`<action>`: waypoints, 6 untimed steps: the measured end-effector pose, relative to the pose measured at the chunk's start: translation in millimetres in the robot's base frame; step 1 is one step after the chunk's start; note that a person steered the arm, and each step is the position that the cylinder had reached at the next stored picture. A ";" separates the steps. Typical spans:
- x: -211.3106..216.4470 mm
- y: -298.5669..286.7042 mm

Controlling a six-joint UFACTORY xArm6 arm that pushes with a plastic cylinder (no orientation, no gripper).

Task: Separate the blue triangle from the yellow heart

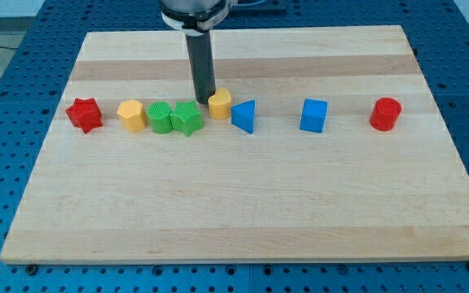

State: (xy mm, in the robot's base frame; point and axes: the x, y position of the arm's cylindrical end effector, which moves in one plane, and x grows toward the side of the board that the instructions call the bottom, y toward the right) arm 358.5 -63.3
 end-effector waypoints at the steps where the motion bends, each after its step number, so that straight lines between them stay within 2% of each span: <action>1: -13.1 4.4; 3: 43.7 45.3; 4: 18.8 48.5; 5: -2.3 119.1; 6: 79.6 138.3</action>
State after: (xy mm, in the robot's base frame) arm 438.2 75.0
